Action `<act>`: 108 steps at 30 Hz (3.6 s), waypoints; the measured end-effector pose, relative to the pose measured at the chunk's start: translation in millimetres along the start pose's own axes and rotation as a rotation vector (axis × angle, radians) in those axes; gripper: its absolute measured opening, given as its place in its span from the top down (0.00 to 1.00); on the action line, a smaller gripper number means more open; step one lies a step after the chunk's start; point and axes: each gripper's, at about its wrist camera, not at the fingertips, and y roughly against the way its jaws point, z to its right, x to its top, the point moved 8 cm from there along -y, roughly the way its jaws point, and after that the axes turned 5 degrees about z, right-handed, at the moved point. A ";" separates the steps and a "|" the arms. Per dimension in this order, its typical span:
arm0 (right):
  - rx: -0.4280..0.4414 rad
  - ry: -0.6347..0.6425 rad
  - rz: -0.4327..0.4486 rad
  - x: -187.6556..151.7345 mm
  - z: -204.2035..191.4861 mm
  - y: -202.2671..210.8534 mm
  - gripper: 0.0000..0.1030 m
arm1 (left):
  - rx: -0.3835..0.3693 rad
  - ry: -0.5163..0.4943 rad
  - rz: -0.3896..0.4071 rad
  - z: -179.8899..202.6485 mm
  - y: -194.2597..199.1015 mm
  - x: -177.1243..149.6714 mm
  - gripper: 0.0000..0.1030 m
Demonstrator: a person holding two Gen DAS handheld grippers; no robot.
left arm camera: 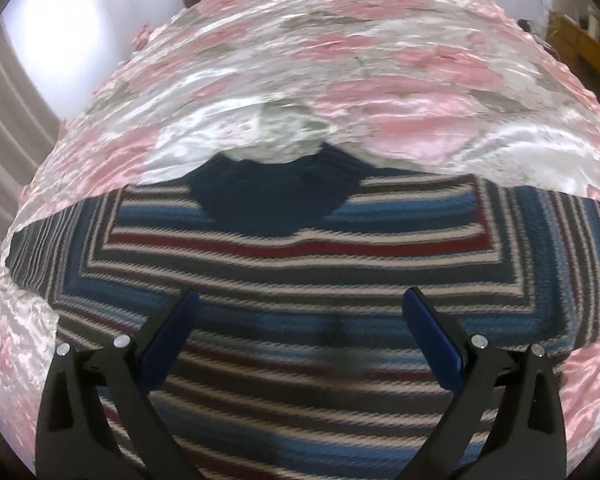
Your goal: Fold small clothes
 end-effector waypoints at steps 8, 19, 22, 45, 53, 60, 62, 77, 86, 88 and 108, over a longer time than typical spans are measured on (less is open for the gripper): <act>0.160 0.184 -0.031 -27.0 -158.6 -8.1 0.88 | 0.008 0.021 -0.014 -50.4 -2.1 -5.8 0.03; 0.281 0.329 -0.158 -100.2 -306.3 -54.6 0.88 | -0.012 0.052 -0.044 -90.1 -8.2 -19.1 0.03; 0.284 0.351 -0.212 -118.0 -317.3 -68.1 0.77 | -0.016 0.049 -0.047 -91.2 -9.1 -20.6 0.03; 0.293 0.112 -0.103 -92.0 -159.0 -10.9 0.65 | -0.452 0.157 -0.280 82.4 -33.9 -28.4 0.04; 0.313 0.076 -0.085 -97.0 -137.0 -7.4 0.65 | -0.404 0.171 -0.282 99.2 -40.5 -26.8 0.67; 0.315 0.072 -0.052 -88.8 -138.6 3.2 0.63 | -0.429 0.197 -0.164 84.9 -16.5 -5.6 0.86; 0.330 0.069 -0.051 -87.2 -141.4 6.9 0.63 | -0.437 0.201 -0.114 74.3 -4.7 3.3 0.87; 0.397 0.096 -0.106 -95.6 -205.7 -10.8 0.61 | -0.206 0.248 0.021 -96.6 -13.6 45.1 0.87; 0.414 0.123 -0.189 -115.4 -248.8 -45.6 0.61 | -0.179 0.263 -0.050 -126.5 -54.5 23.0 0.93; 0.392 0.116 -0.216 -122.0 -245.6 -55.3 0.62 | -0.172 0.255 -0.068 -127.6 -65.0 15.2 0.93; 0.402 0.105 -0.218 -123.7 -253.0 -43.4 0.58 | -0.251 0.134 -0.050 -88.7 -32.8 12.8 0.67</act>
